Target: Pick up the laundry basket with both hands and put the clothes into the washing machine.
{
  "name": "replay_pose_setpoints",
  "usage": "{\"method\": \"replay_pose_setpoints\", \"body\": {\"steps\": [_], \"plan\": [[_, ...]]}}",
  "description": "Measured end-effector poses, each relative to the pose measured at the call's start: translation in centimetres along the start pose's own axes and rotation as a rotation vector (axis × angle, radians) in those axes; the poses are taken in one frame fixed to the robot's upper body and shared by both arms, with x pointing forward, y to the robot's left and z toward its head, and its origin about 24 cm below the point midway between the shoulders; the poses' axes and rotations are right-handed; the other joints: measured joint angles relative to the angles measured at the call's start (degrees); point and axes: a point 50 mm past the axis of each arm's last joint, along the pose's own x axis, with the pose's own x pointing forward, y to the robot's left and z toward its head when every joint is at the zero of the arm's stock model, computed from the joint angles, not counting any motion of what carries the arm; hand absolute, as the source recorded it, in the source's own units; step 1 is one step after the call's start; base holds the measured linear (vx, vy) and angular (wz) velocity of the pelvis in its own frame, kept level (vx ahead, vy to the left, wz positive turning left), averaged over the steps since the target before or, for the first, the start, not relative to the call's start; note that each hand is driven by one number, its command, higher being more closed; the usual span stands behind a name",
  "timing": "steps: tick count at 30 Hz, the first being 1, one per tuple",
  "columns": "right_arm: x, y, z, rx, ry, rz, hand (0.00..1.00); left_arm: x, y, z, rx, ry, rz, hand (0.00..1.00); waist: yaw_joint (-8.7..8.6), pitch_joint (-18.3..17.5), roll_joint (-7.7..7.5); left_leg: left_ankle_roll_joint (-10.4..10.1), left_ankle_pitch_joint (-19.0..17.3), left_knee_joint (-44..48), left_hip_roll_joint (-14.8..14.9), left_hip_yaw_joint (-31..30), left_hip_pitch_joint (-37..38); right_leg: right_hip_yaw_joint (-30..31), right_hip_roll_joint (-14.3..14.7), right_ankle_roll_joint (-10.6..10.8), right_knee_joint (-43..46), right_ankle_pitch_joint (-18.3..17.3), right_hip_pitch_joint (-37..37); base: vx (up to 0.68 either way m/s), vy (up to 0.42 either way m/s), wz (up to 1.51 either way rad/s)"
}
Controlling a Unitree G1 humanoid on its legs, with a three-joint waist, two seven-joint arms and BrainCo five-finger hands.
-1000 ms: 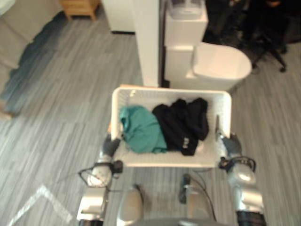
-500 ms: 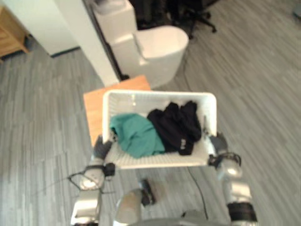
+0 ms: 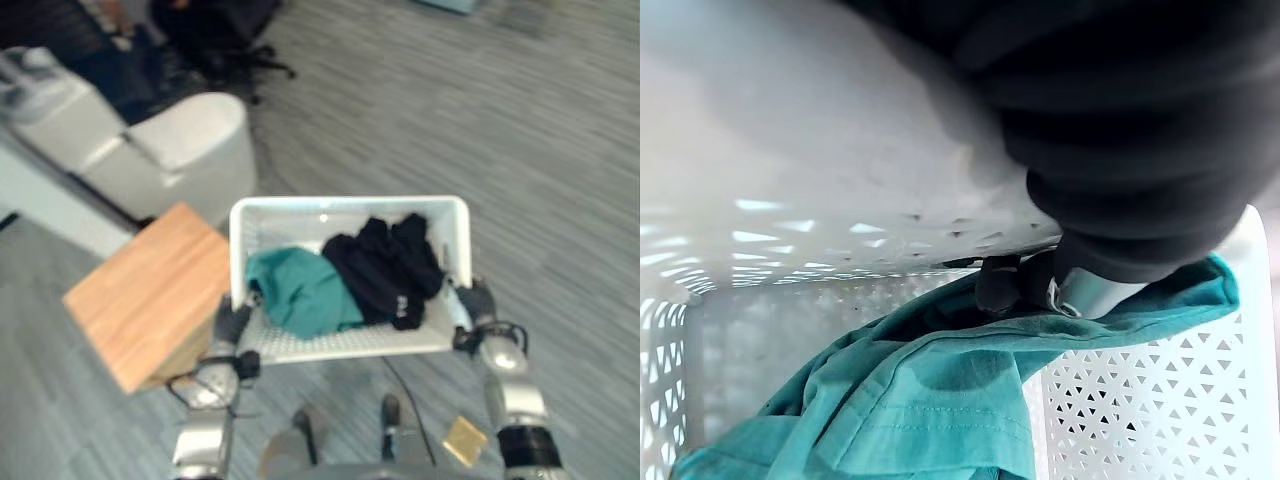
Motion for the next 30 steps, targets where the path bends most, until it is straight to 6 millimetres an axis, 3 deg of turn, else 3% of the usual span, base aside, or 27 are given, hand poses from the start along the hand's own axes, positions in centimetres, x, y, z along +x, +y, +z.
{"method": "replay_pose_setpoints", "body": {"steps": [2, 3, 6, 9, 10, 11, 12, 15, 16, 17, 18, 19, 20, 21, 22, 23, 25, 27, 28, 29, 30], "plan": [[-0.2, 0.3, -0.4, 0.009, 0.018, -0.003, 1.00, 0.1, 0.3, -0.3, 0.011, 0.014, 0.005, 1.00, 0.15, 0.5, -1.44, 0.7, -0.4, 0.0, 0.5, 5.4, 2.2, -3.3, -1.4, 0.0, -2.0, 1.0, 0.2, -0.17, 0.051, -1.29], [-0.5, 0.7, -0.8, 0.025, 0.031, -0.001, 1.00, 0.1, 0.7, -0.5, 0.029, 0.020, 0.009, 1.00, 0.08, 0.6, -2.35, 1.5, -0.9, 0.2, 0.1, 8.4, 3.5, -10.4, -3.9, -3.4, -2.4, -2.2, 0.9, -0.17, 0.019, -1.15], [-0.6, 1.4, -1.1, 0.033, 0.044, 0.001, 1.00, 0.2, 1.5, -0.4, 0.044, 0.018, 0.027, 1.00, -1.12, 0.5, -2.48, 0.8, -2.0, 1.1, 0.3, 13.1, 5.0, -19.3, -8.4, -4.2, 1.9, -2.5, -0.4, -0.12, -0.016, -0.92], [-0.6, 1.3, -1.1, 0.025, 0.044, 0.000, 1.00, 0.2, 1.4, -0.4, 0.039, 0.017, 0.012, 1.00, -1.56, 0.2, -1.31, -0.3, -3.1, 2.1, 1.6, 15.0, 5.7, -19.2, -5.7, -4.5, -0.7, -2.7, 0.1, -0.06, -0.082, -0.69], [-0.5, 1.3, -0.9, 0.025, 0.038, 0.000, 1.00, 0.2, 1.4, -0.3, 0.032, 0.015, 0.017, 1.00, -0.91, -0.1, -0.63, -0.5, -3.0, -0.5, 3.0, 17.1, 6.8, -24.1, -5.7, -2.9, -1.4, -6.5, 0.3, -0.01, -0.097, -0.91], [-0.3, 1.4, -0.7, 0.026, 0.031, 0.004, 1.00, 0.2, 1.4, -0.3, 0.028, 0.012, 0.022, 1.00, -0.82, -0.2, -0.28, -0.7, -2.8, -0.7, 4.0, 18.2, 6.8, -26.2, -6.4, -4.0, 0.5, -6.5, 0.0, 0.02, -0.095, -1.00], [-0.2, 1.6, -0.7, 0.025, 0.029, 0.005, 1.00, 0.2, 1.6, -0.2, 0.024, 0.012, 0.030, 1.00, -0.93, -0.5, -1.57, -2.0, -3.8, 0.5, 4.0, 20.2, 7.8, -31.3, -9.5, -4.9, 4.5, -6.4, 0.4, 0.05, -0.088, -0.83], [0.0, 2.1, -0.7, 0.014, 0.036, 0.017, 1.00, 0.2, 1.9, -0.4, 0.021, 0.023, 0.046, 1.00, 0.02, -0.6, -0.34, -4.3, -5.5, 6.8, 9.3, 23.2, 9.0, -28.7, -4.9, -6.0, 3.8, -7.3, 1.7, 0.14, -0.099, -0.86], [0.2, 2.7, -0.8, 0.006, 0.041, 0.031, 1.00, 0.0, 2.5, -0.6, 0.023, 0.033, 0.069, 1.00, 0.68, -0.6, -0.51, -4.2, -5.9, 14.6, 13.4, 22.5, 8.4, -26.8, -2.4, -6.9, 3.8, -8.0, 2.5, 0.28, -0.196, -1.10], [0.3, 3.4, -0.8, -0.007, 0.041, 0.050, 1.00, -0.4, 3.1, -1.1, 0.023, 0.052, 0.097, 1.00, 1.10, -0.5, -0.24, 2.9, -5.4, 25.4, 17.9, 19.8, 6.2, -25.1, 0.4, -7.8, 3.3, -8.6, 4.4, 0.28, -0.212, -1.10], [0.3, 3.6, -0.8, -0.011, 0.042, 0.053, 1.00, -0.5, 3.3, -1.2, 0.023, 0.057, 0.103, 1.00, 1.37, -0.3, 0.00, 7.8, -3.7, 31.4, 19.8, 17.2, 4.1, -24.5, 1.6, -8.1, 2.4, -8.9, 5.8, 0.32, -0.252, -0.87], [0.2, 3.7, -1.0, -0.022, 0.048, 0.052, 1.00, -0.6, 3.3, -1.4, 0.021, 0.064, 0.108, 1.00, 2.14, 0.0, 0.30, 12.9, 0.5, 41.8, 21.6, 9.7, -1.3, -23.4, 3.4, -9.0, 1.0, -9.9, 8.9, 0.30, -0.122, -0.52], [0.2, 3.5, -0.9, -0.047, 0.043, 0.034, 1.00, -0.7, 3.2, -1.5, 0.018, 0.069, 0.111, 1.00, 2.11, 0.3, 0.31, 9.4, -1.8, 49.0, 19.5, 3.3, -6.3, -22.4, 3.8, -9.0, 0.4, -10.9, 11.0, 0.31, -0.083, -0.40], [0.2, 3.4, -0.8, -0.056, 0.041, 0.026, 1.00, -0.8, 3.1, -1.5, 0.014, 0.069, 0.112, 1.00, 2.12, 0.5, 0.05, 8.5, -2.8, 50.6, 17.7, 1.6, -8.5, -21.9, 3.9, -9.1, -0.2, -11.2, 12.0, 0.34, -0.037, -0.26], [0.3, 3.3, -0.7, -0.061, 0.034, 0.024, 1.00, -0.8, 3.0, -1.5, 0.008, 0.070, 0.115, 1.00, 2.44, 0.7, -0.44, 7.5, -4.3, 49.7, 13.7, -0.2, -12.1, -21.0, 3.8, -9.2, -1.9, -11.4, 14.0, 0.34, -0.022, -0.40], [0.4, 3.4, -0.4, -0.064, 0.024, 0.026, 1.00, -0.7, 3.0, -1.4, 0.006, 0.066, 0.117, 1.00, 3.45, 0.9, -0.87, 6.4, -5.6, 44.3, 9.9, -0.6, -14.7, -19.7, 3.8, -8.9, -3.2, -11.5, 15.3, 0.34, -0.005, -0.45], [0.7, 3.7, 0.1, -0.060, 0.008, 0.027, 1.00, -0.7, 3.0, -1.2, -0.001, 0.055, 0.132, 1.00, 3.58, 1.1, -1.14, 5.6, -5.5, 32.5, 6.4, -0.6, -18.5, -19.0, 3.8, -7.8, -4.7, -12.2, 16.8, 0.35, 0.039, -0.28], [0.9, 3.8, 0.5, -0.059, -0.006, 0.024, 1.00, -0.8, 3.0, -0.8, -0.009, 0.038, 0.143, 1.00, 3.79, 1.2, -1.35, 2.1, -3.2, 18.5, 5.0, -0.2, -20.4, -18.4, 3.7, -5.3, -5.5, -13.1, 18.6, 0.47, 0.084, -0.16], [1.0, 3.7, 0.7, -0.059, -0.016, 0.022, 1.00, -0.8, 2.9, -0.5, -0.014, 0.028, 0.146, 1.00, 4.52, 1.3, -1.49, -0.7, -1.0, 8.6, 4.5, -0.4, -19.6, -17.6, 3.4, -3.5, -5.7, -14.2, 20.0, 0.50, 0.128, -0.35], [1.1, 3.7, 0.9, -0.051, -0.022, 0.022, 1.00, -0.9, 2.9, -0.3, -0.018, 0.017, 0.147, 1.00, 5.39, 1.6, -2.17, -1.0, 3.7, 6.1, 4.0, -0.8, -19.2, -16.5, 2.7, -1.4, -5.7, -15.5, 21.8, 0.53, 0.156, -0.37], [1.1, 3.8, 0.9, -0.044, -0.023, 0.024, 1.00, -0.9, 2.9, -0.2, -0.019, 0.014, 0.148, 1.00, 5.80, 1.6, -2.67, 0.1, 5.8, 6.9, 3.3, -0.8, -18.9, -16.2, 1.9, -0.3, -5.3, -16.3, 22.4, 0.49, 0.191, -0.31]]}}
